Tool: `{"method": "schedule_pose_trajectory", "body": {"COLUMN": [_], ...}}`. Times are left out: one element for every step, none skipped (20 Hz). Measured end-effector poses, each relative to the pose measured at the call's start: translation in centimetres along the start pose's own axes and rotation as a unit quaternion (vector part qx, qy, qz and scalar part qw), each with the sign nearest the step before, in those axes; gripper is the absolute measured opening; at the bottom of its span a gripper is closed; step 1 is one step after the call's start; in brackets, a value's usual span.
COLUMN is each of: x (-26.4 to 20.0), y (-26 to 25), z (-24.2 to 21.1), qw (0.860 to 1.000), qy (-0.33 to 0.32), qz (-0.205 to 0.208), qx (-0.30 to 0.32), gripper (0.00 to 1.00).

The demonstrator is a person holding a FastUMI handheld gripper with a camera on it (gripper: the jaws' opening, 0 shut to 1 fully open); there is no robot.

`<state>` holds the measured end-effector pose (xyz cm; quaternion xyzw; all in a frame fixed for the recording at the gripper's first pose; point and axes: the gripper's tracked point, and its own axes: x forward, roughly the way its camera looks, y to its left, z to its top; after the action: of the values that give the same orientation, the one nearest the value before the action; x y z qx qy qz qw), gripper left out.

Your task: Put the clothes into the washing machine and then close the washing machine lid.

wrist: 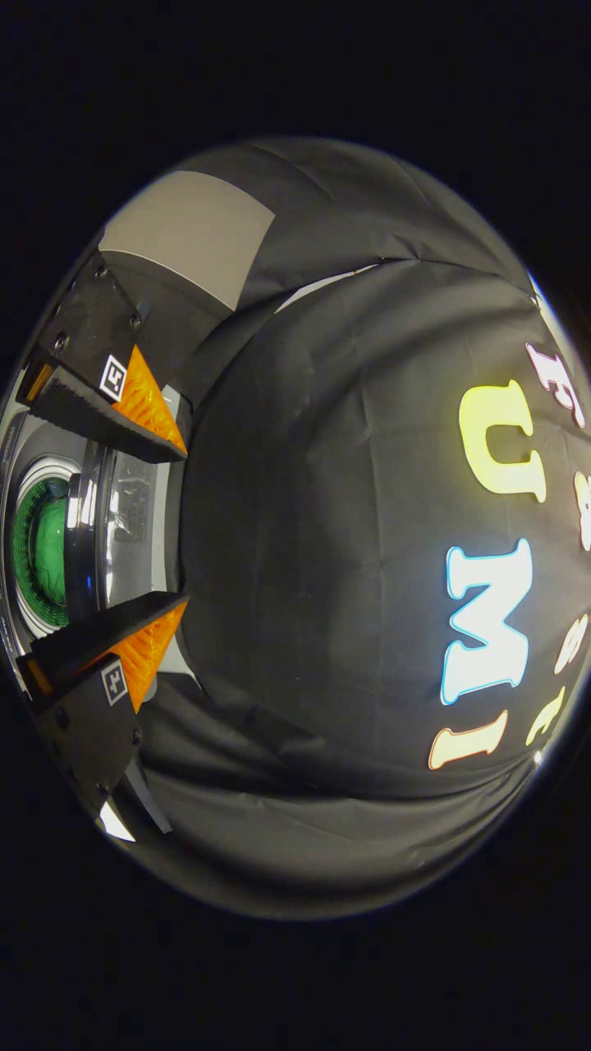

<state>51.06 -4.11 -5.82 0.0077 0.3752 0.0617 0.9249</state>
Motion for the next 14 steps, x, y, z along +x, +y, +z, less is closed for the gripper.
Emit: {"method": "schedule_pose_trajectory", "body": {"x": [-0.2, -0.4, -0.7, -0.9, -1.1, -1.3, -1.6, -1.8, -2.1, -2.3, -2.5, -2.7, -3.0, -3.2], "y": [0.1, 0.1, 0.1, 0.1, 0.1, 0.2, 0.2, 0.2, 0.3, 0.3, 0.4, 0.4, 0.4, 0.4], "z": [-0.2, -0.4, -0.6, -0.8, -1.1, -1.4, -1.6, -1.8, -2.1, -2.4, -2.7, -3.0, -3.4, -3.6], "qw": [1.0, 1.0, 1.0, 1.0, 1.0, 1.0, 1.0, 1.0, 1.0, 1.0, 1.0, 1.0, 1.0, 1.0], "qy": [-0.001, -0.002, -0.003, -0.004, -0.005, -0.006, -0.007, -0.008, -0.009, -0.009, -0.008, -0.008, -0.009, -0.011], "qz": [-0.001, -0.002, -0.002, -0.002, -0.002, -0.002, -0.002, -0.002, -0.003, -0.004, -0.004, -0.004, -0.004, -0.005], "qx": [0.0, 0.0, 0.0, 0.0, -0.001, -0.002, -0.001, -0.001, -0.001, 0.0, 0.0, 0.001, 0.001, 0.002], "gripper": [0.98, 0.98, 0.98, 0.98, 0.98, 0.98, 0.98, 0.98, 0.98, 0.98, 0.98, 0.98, 0.98, 0.98]}}
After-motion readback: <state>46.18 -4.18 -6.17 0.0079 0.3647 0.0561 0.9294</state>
